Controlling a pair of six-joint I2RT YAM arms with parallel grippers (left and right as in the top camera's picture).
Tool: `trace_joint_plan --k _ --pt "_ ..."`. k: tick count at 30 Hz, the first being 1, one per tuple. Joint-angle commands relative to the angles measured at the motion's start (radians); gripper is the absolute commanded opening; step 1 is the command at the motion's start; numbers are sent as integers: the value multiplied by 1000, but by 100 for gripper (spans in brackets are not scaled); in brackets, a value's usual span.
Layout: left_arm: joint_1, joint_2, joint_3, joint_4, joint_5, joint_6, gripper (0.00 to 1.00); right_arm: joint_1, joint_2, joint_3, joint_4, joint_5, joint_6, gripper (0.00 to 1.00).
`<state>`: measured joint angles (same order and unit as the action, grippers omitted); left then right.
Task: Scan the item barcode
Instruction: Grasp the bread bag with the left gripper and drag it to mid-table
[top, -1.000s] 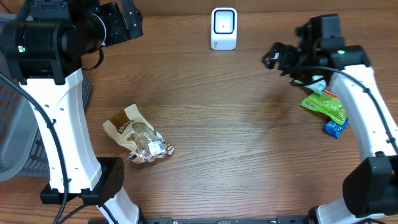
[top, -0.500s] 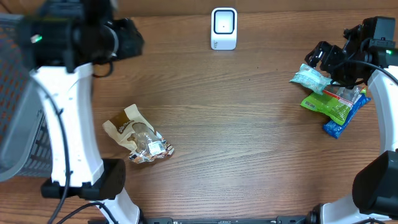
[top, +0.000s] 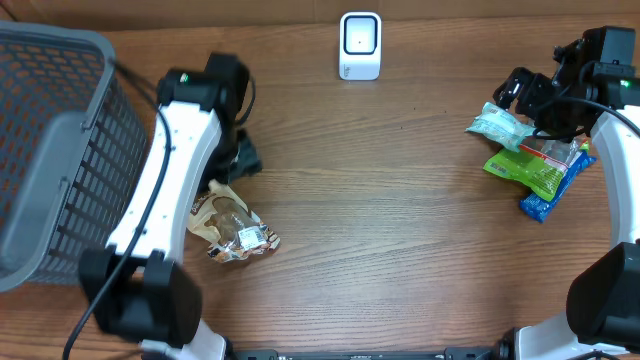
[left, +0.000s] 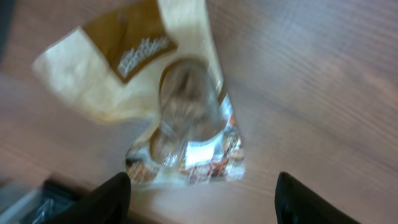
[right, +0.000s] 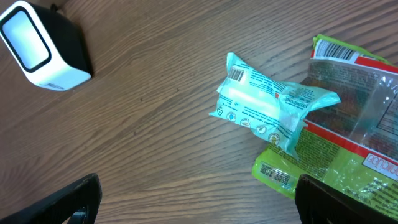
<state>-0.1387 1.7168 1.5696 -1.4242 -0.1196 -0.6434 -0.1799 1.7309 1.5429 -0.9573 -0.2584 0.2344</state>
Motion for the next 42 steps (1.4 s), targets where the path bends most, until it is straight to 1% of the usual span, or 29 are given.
trace_joint_plan --k 1,2,4,9,10,12,13,15,16,18,20,23,26,28,30,33,36,37,40,42 --pt "60 -148 -204 128 -5 -13 66 0 -2 15 7 8 -8 100" --pt "92 -167 -296 195 -15 -5 66 1 -2 15 9 7 -8 100" --pt "131 -166 -400 274 -22 -7 66 1 -2 15 8 7 -8 100" --pt "202 -165 -595 450 -16 -26 65 1 -2 15 0 7 -7 100" --pt "207 -165 -623 478 -16 -26 65 1 -2 15 -2 7 -7 100" --pt "208 -165 -678 547 -13 -20 59 1 -2 15 -4 3 -7 100" --pt "207 -164 -692 570 -10 -14 52 1 -2 14 -4 3 -7 100" --pt "200 -160 -723 630 5 -7 28 1 -2 14 -4 3 -6 100" --pt "195 -155 -733 659 9 -7 18 1 -2 14 -4 3 -6 100" --pt "172 -133 -742 723 13 -6 4 1 -2 14 -8 3 -6 100" --pt "147 -121 -741 757 17 3 4 1 -2 14 -11 3 -6 100" --pt "89 -118 -741 834 78 91 4 1 -2 14 -14 -2 -3 100" --pt "18 -118 -726 897 205 161 4 3 -2 14 -12 -32 -3 100" --pt "-31 -118 -676 886 298 202 4 11 -2 14 -9 -35 -3 100" --pt "-68 -118 -595 847 360 211 4 23 -2 14 -6 -35 -3 100" --pt "-122 -118 -505 888 536 221 4 48 -2 14 -9 -35 -3 100" --pt "-160 -118 -488 937 587 200 4 69 -2 14 -12 -35 -3 100" --pt "-177 -118 -488 953 588 178 5 76 -2 14 -13 -35 -3 100" --pt "-219 -118 -488 969 584 163 20 94 -2 14 -14 -35 -3 100" --pt "-245 -118 -488 965 584 156 34 102 -2 14 -17 -35 -3 100"
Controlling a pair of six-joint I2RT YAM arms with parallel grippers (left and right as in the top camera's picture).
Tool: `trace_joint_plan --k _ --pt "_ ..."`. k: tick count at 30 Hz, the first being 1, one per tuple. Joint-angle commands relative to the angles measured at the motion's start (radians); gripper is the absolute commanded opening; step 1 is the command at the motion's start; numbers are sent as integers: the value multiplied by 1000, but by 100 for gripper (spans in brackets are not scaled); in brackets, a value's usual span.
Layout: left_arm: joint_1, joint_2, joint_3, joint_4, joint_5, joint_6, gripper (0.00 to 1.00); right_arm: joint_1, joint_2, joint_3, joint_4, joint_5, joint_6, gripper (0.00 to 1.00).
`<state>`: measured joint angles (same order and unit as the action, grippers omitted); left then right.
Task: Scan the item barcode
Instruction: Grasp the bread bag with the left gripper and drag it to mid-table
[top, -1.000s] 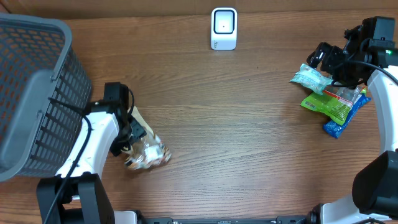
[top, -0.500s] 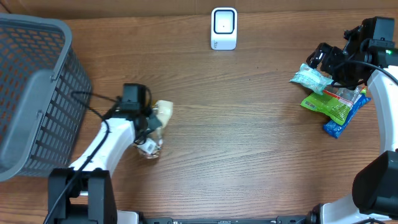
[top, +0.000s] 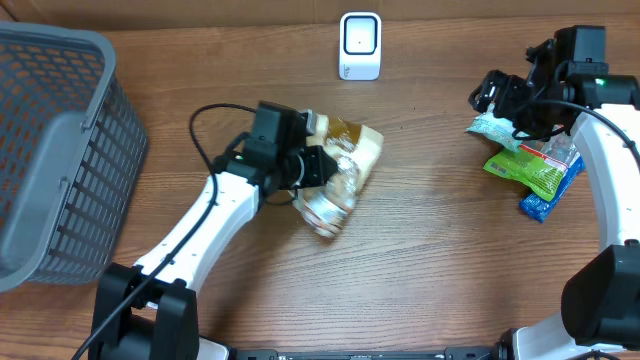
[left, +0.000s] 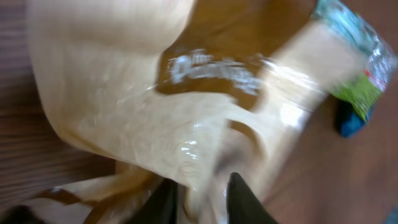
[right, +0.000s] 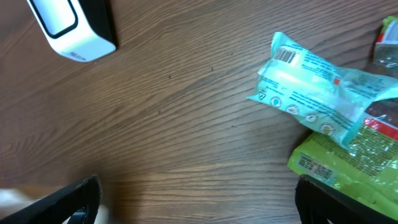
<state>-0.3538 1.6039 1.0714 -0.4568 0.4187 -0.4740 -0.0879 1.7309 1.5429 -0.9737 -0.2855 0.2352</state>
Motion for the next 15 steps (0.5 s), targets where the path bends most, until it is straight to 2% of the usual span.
trace_joint_plan --k 1,2,5,8,11,12,15 --pt "-39 -5 11 -4 45 -19 42 13 -2 14 -2 -8 -3 100" --pt "-45 -5 11 -6 45 -21 48 16 -2 14 -3 -8 -3 100" --pt "-21 -5 13 -21 6 -21 57 41 -1 14 -4 -32 -4 100" --pt "43 -5 27 -61 -21 -35 59 79 4 14 2 -32 -10 100" --pt "209 -5 46 -134 -72 -69 61 181 63 14 19 -61 -89 100" --pt "276 -5 46 -148 -110 -68 63 226 111 14 32 -98 -161 100" --pt "304 -5 46 -161 -153 -64 68 260 152 14 56 -191 -317 100"
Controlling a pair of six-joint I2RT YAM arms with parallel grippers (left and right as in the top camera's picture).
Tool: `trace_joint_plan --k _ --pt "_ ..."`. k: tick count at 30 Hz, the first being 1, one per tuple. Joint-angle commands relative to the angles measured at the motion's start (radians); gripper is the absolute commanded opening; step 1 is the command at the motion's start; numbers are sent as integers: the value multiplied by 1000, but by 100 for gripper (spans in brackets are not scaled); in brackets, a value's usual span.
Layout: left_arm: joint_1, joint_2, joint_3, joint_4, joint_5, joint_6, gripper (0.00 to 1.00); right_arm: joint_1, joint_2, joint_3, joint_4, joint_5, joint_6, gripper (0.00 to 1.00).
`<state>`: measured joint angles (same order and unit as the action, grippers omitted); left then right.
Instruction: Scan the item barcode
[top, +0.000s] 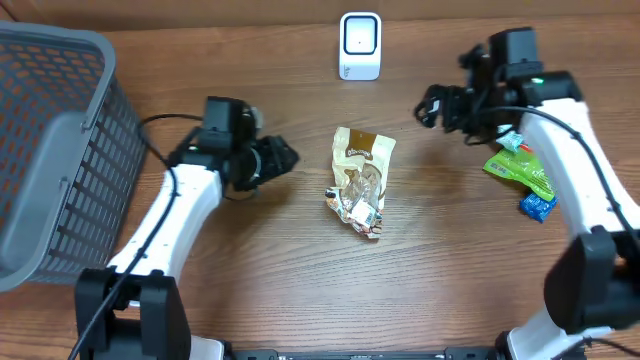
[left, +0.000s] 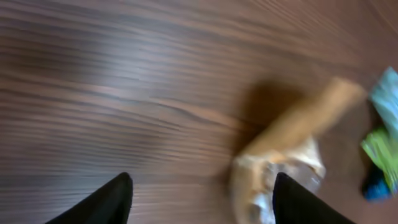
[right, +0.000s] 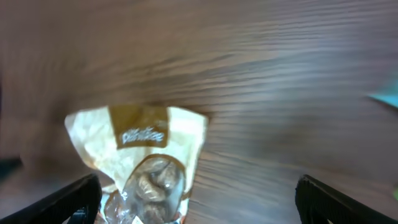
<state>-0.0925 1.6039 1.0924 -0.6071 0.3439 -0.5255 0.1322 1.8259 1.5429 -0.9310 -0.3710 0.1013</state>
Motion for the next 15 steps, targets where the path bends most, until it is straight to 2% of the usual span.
trace_joint_plan --k 1,2,3,4,8,15 --pt "45 -5 25 -14 -100 -13 71 54 74 14 21 -142 -269 100" --pt "45 -5 25 -17 -128 -13 76 67 89 14 26 -163 -345 100" --pt "45 -5 23 -18 -169 -13 93 90 115 14 35 -174 -452 100" --pt "45 -5 23 -18 -190 -13 100 101 129 14 43 -174 -493 100" --pt "45 -5 23 -18 -254 -13 100 133 185 14 120 -160 -592 100" --pt "45 -5 23 -18 -326 -13 100 136 262 14 329 -149 -599 100"
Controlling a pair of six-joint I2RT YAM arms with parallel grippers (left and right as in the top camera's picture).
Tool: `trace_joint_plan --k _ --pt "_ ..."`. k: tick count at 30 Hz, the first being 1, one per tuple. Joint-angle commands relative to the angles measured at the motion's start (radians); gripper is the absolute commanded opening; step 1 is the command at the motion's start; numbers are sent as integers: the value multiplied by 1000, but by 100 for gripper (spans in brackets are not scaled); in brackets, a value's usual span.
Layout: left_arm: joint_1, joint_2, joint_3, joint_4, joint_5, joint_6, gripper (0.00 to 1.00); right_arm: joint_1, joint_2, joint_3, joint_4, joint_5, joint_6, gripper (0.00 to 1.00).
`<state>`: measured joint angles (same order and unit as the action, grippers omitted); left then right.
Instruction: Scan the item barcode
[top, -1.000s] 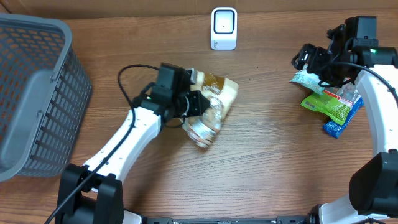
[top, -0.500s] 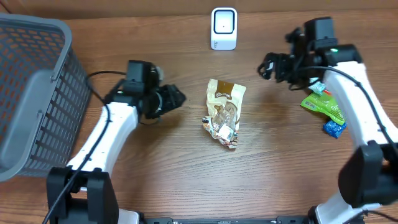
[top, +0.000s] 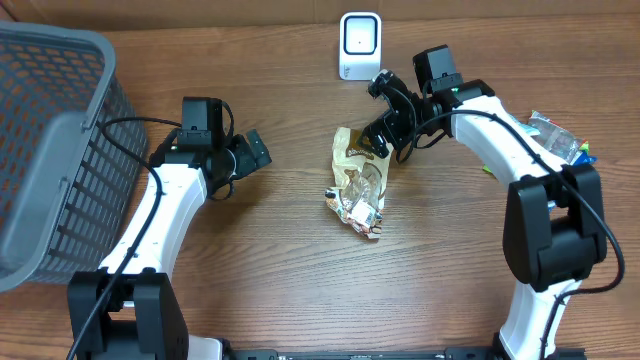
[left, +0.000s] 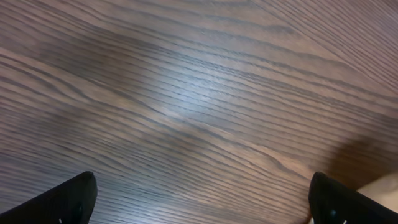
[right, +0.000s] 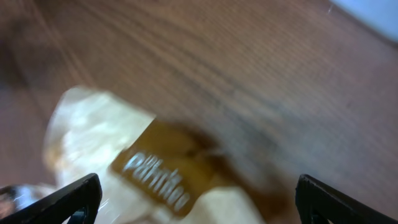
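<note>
The snack bag (top: 358, 182), cream with a brown label and a clear window, lies flat at mid-table, in front of the white barcode scanner (top: 360, 45) at the far edge. My right gripper (top: 382, 136) hovers open over the bag's top end. The right wrist view shows the brown label (right: 155, 174) blurred between its two fingertips (right: 56, 199). My left gripper (top: 256, 152) stands open to the left of the bag, apart from it. Its wrist view holds bare wood, with a sliver of the bag (left: 388, 183) at the right edge.
A grey mesh basket (top: 60, 150) fills the far left of the table. Other packets (top: 555, 132) lie at the right edge, partly behind my right arm. The wooden table (top: 450, 260) runs between them.
My right gripper has moved left and nearer, from right of the bag to over its top end. The left gripper has drawn back a little to the left. The bag lies where it was.
First the bag lay at the left under my open left gripper, with the right gripper over the packets at the right. Then the left gripper held the bag mid-table. Then the bag lay let go at the centre, and now the right gripper is over it.
</note>
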<state>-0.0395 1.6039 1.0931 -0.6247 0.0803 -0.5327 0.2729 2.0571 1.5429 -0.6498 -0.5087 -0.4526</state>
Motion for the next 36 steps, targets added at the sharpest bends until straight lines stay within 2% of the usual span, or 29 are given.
trace_joint_plan --k 1,7,11,15,19,20,22,26,29,32,36 --pt "-8 -5 22 0 -62 -6 100 -5 36 14 68 -23 -45 100" --pt "-8 -5 22 0 -62 -6 100 -5 79 14 91 -130 -47 99" --pt "-8 -5 22 0 -62 -6 100 -9 98 14 24 -121 -53 89" --pt "-8 -5 22 0 -62 -6 100 -30 98 14 -77 -121 -51 70" --pt "-8 -5 22 0 -62 -6 100 -60 98 14 -143 -122 -29 47" --pt "-8 -5 22 0 -62 -6 100 -67 98 14 -152 -122 -4 41" --pt "-8 -5 22 0 -62 -6 100 -84 98 14 -172 -122 65 24" --pt "-8 -5 22 0 -62 -6 100 -111 98 14 -244 -122 214 10" --pt "-8 -5 22 0 -62 -6 100 -131 98 14 -320 -93 341 8" --pt "-8 -5 22 0 -62 -6 100 -161 98 14 -414 31 525 6" --pt "-8 -5 22 0 -62 -6 100 -204 98 14 -533 -18 553 5"
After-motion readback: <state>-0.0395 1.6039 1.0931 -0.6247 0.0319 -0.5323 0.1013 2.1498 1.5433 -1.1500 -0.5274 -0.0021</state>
